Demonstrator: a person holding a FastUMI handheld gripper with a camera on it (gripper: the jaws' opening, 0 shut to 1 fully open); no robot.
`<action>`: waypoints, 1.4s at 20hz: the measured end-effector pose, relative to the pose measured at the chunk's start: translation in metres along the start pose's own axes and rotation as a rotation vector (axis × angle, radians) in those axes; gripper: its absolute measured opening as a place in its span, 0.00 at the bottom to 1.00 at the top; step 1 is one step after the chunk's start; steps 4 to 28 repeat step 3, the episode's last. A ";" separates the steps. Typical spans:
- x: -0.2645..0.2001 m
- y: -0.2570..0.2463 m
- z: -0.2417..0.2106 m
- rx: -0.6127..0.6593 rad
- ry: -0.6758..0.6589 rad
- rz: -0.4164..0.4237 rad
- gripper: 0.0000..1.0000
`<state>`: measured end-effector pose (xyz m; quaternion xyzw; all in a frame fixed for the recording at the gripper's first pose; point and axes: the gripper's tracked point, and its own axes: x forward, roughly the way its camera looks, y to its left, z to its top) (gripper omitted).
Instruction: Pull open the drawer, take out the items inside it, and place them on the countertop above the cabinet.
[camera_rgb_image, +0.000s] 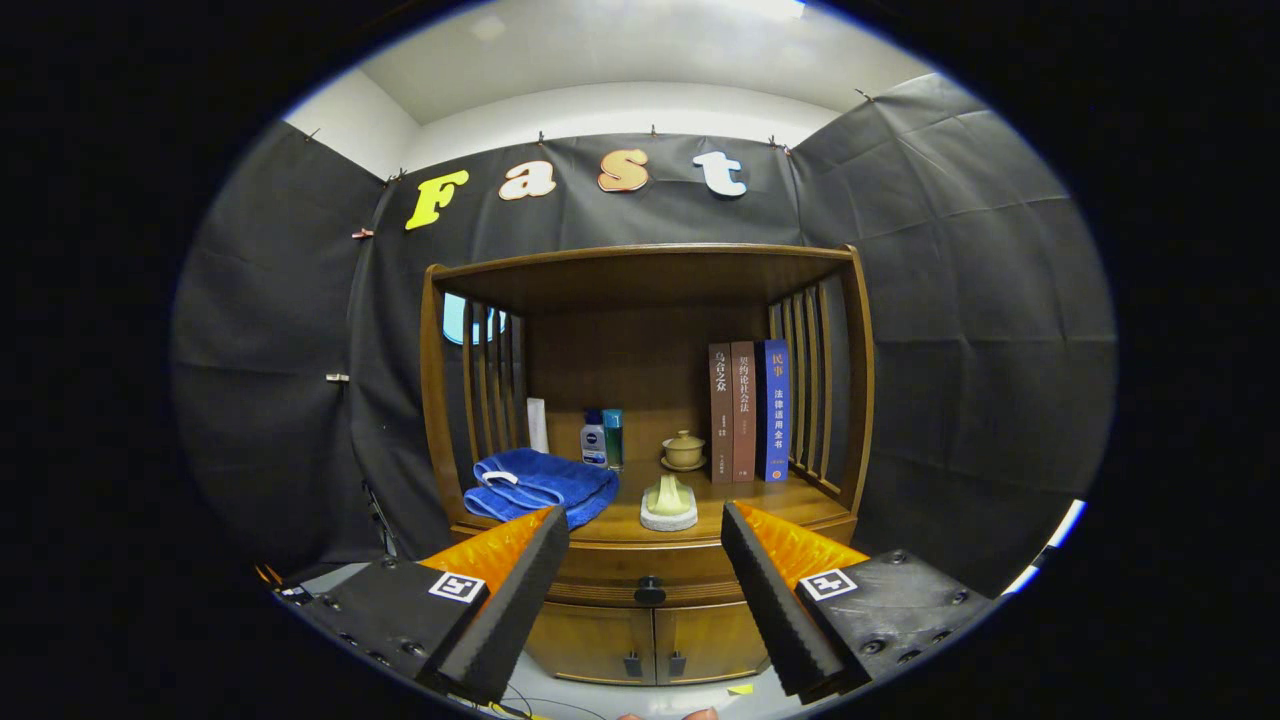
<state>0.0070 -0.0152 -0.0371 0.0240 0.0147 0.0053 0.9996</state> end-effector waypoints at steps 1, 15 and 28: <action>0.000 0.000 0.001 0.003 -0.003 0.003 0.98; 0.000 0.000 0.001 0.007 -0.005 0.002 0.98; 0.000 0.000 0.001 0.007 -0.005 0.002 0.98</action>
